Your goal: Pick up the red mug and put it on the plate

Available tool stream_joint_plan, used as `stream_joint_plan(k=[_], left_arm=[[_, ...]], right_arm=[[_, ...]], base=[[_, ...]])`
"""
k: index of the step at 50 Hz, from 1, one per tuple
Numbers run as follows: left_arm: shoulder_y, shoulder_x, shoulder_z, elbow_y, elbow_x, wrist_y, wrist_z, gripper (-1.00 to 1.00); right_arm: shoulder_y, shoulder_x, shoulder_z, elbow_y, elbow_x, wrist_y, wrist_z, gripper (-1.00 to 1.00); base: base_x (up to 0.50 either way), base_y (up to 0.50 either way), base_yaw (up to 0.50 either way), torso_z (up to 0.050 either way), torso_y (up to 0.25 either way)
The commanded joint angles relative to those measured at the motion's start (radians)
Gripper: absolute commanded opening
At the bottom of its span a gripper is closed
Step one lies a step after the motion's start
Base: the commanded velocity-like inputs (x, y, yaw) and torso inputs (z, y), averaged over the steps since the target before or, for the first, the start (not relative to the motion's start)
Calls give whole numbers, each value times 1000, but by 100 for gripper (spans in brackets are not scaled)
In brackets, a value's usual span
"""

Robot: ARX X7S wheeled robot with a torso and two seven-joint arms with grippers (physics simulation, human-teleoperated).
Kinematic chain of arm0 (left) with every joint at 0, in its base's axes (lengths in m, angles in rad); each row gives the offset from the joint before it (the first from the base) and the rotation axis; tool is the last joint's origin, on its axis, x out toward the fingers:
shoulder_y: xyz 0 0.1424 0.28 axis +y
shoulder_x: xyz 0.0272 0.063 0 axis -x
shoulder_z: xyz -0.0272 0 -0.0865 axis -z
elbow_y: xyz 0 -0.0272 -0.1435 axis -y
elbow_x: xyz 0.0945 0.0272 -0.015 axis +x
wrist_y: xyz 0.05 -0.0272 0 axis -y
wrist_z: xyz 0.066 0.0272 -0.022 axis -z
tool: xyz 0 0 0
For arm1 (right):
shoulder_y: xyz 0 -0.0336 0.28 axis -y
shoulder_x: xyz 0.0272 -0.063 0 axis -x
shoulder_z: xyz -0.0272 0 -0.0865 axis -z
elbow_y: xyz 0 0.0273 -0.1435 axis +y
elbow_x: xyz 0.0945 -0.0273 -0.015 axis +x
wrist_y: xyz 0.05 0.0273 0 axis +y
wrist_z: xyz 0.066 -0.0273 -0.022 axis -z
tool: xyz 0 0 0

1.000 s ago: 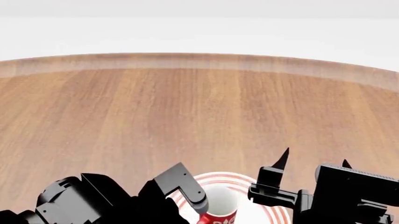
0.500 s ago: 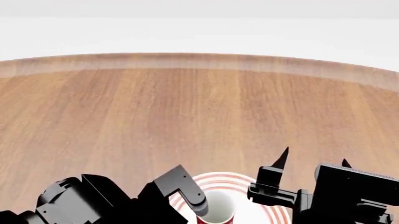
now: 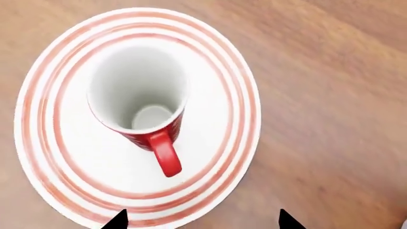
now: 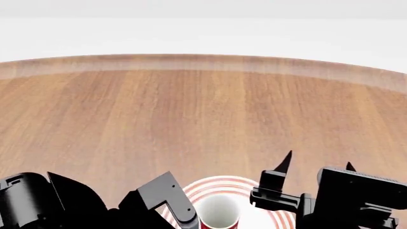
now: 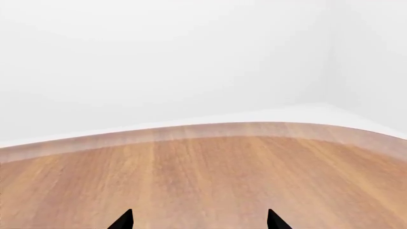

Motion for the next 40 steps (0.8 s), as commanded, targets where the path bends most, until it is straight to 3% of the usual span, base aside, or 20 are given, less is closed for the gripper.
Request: stream_joint_plan(k=[1,5,8,11,13,17,40], left_arm=[[-32,-117,-77,286,-72,-64,-127,100],[-22,-136,-103,308,-44,-4,-139,100],[6,-153,-177,316,1,119,-254,100],[66,-178,-269,363,115,307,-474,100],[109,-191,-331,388,202,408,-685,100],[176,-224,-413,437,311,561,-884,100],[151,-304,-462,568,388,586,-1001,100]], right_arm=[[2,-19,17,-8,-11,7,-21,100],[5,-16,18,-8,-9,9,-20,100],[7,-15,17,-9,-7,10,-19,100],[8,-13,18,-14,-5,13,-17,100],[9,-11,22,-17,-2,15,-16,100],[11,-10,22,-21,1,17,-14,100],[13,-7,14,-23,6,14,-8,100]], base=[[0,0,0,0,0],[0,0,0,0,0],[0,0,0,0,0],[0,0,0,0,0],[0,0,0,0,0],[0,0,0,0,0],[0,0,0,0,0]])
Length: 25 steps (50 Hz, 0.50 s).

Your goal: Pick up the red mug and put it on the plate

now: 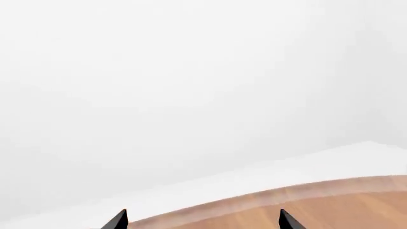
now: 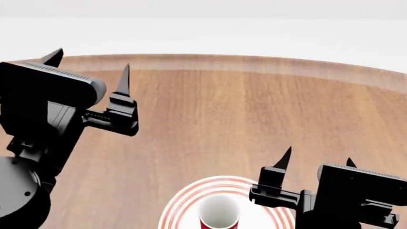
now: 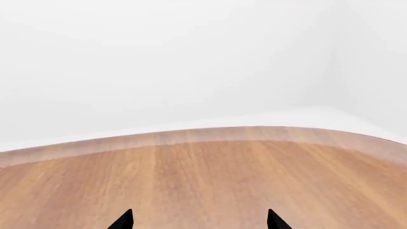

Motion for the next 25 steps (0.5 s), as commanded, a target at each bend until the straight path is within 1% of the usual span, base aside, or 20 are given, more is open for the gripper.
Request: stream_joint_plan(k=[1,6,25], left_arm=[[7,-23,-61,76,75,45,-77,100],[8,-42,-69,109,83,47,-96,100],[-4,-71,-85,171,74,35,-121,100]], right_arm=[[-1,-18,21,-6,-9,2,-22,100],[-2,-19,17,-2,-12,-3,-22,100],[0,-15,11,-12,-4,2,-15,100]], base=[[0,0,0,0,0],[0,0,0,0,0],[0,0,0,0,0]])
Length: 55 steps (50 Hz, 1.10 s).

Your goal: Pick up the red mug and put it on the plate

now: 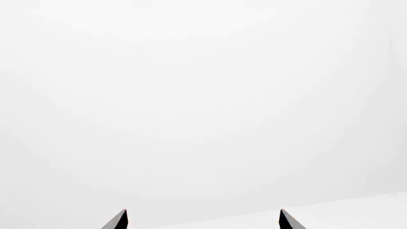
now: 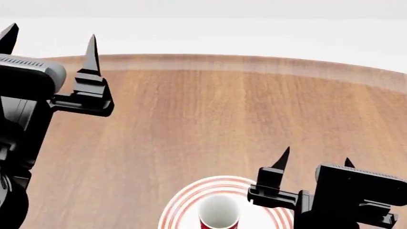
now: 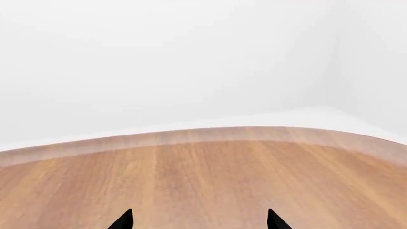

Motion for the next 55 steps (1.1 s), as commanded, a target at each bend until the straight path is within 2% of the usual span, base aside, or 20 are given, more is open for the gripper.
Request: stream_joint_plan(k=[1,22,30,33,55], left_arm=[[-6,0,-37,42,16,-4,0,100],[-22,-25,-58,98,-2,-16,-20,100],[-14,-19,-55,83,2,-13,-13,100],[-10,-16,-53,74,0,-12,-7,100],[-18,-12,-56,85,-4,-24,-10,100]], right_arm=[[0,-18,22,-10,-7,5,-22,100],[4,-12,18,-17,1,9,-14,100],[24,-5,21,-70,20,43,1,100],[86,4,43,-188,69,105,28,100],[215,5,61,-351,174,229,83,100]], base=[[0,0,0,0,0],[0,0,0,0,0],[0,0,0,0,0],[0,0,0,0,0],[0,0,0,0,0]])
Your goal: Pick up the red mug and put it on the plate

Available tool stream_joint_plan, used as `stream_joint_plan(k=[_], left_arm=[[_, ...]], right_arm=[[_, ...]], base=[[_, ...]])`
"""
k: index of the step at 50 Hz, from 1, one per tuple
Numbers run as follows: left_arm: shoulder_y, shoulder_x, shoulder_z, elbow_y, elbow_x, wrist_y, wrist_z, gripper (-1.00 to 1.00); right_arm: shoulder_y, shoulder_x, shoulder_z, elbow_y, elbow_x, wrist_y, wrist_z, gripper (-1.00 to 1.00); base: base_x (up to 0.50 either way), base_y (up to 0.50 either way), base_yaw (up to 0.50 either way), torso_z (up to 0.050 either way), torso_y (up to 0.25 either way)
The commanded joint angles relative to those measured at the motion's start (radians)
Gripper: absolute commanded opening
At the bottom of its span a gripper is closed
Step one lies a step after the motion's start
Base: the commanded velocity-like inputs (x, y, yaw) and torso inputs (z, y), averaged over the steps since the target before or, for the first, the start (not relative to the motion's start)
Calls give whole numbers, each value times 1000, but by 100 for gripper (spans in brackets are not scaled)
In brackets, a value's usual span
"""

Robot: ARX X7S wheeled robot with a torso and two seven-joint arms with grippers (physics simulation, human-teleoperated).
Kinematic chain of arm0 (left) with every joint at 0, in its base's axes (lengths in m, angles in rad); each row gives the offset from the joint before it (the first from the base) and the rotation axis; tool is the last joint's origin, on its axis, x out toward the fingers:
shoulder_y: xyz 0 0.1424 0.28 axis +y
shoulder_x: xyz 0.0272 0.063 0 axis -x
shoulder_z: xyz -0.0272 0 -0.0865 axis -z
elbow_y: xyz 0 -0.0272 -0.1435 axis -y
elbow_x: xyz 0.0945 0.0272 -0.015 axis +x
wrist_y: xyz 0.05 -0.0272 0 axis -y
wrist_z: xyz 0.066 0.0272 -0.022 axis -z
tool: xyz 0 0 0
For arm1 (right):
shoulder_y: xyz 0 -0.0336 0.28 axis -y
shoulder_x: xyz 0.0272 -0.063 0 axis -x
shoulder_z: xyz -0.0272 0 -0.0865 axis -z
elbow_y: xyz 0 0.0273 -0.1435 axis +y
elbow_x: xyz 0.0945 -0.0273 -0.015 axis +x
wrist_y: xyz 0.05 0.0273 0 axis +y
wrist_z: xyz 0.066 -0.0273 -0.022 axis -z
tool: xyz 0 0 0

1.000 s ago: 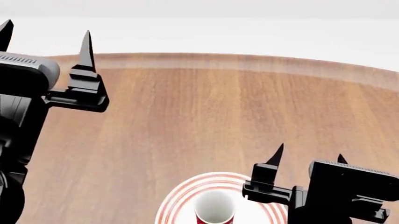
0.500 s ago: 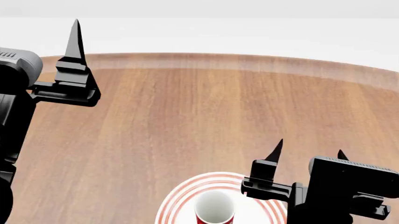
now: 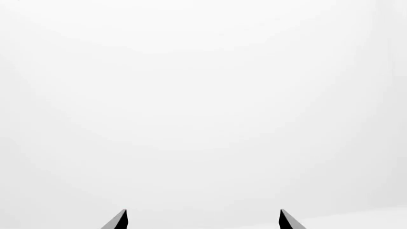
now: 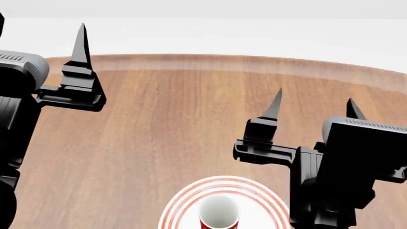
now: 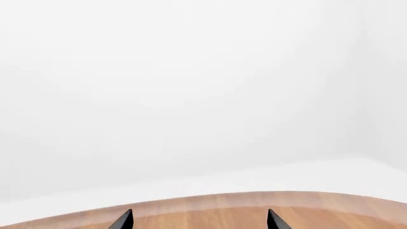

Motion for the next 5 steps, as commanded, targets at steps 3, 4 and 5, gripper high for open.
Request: stream_joint_plan(k=[3,4,5], left_arm=[[-8,17,-28,18,14,-12,15,100],[-9,17,-29,21,14,-13,13,100],[-12,17,-29,26,12,-17,11,100]], right_arm=[[69,-19,43,-102,54,72,9,100],[70,-18,44,-106,57,74,11,100],[77,-18,47,-112,64,80,14,100]], base=[[0,0,0,0,0],[0,0,0,0,0],[0,0,0,0,0]])
